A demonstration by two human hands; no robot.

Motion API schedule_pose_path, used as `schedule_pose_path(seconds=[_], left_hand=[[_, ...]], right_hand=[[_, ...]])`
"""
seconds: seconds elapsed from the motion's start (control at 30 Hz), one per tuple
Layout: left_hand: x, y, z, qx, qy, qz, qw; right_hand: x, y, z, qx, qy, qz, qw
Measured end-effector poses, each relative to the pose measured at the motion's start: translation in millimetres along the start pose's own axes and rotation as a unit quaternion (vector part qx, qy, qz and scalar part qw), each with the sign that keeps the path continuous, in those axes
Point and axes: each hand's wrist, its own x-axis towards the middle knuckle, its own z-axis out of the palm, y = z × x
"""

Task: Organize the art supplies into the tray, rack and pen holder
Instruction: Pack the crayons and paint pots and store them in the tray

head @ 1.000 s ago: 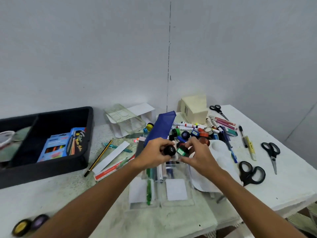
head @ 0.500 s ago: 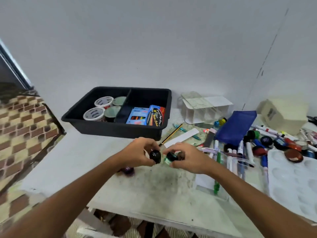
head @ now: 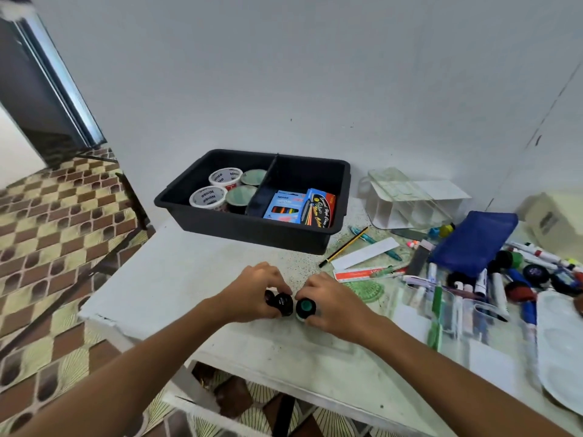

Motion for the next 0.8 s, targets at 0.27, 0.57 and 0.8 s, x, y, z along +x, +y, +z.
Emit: schedule_pose_path(seconds=[0.27,0.57,0.8], left_hand=[[-0.7,-3.8,6.6,0.043,0.025,0.043,0.998],[2.8,-3.7,3.8,0.060,0.009,0.084,0.995],[1.4,-1.3,3.6,0.083,0.001,0.102,0.991]], right_hand=[[-3.0,0.6,4.0,-0.010,0.034,-0.013,0.999],[-0.8,-2.8,-2.7,-0.038,0.007,-0.016,0.999],[-1.9,1.9,-1.4,-0.019,0.019,-0.008,1.000]])
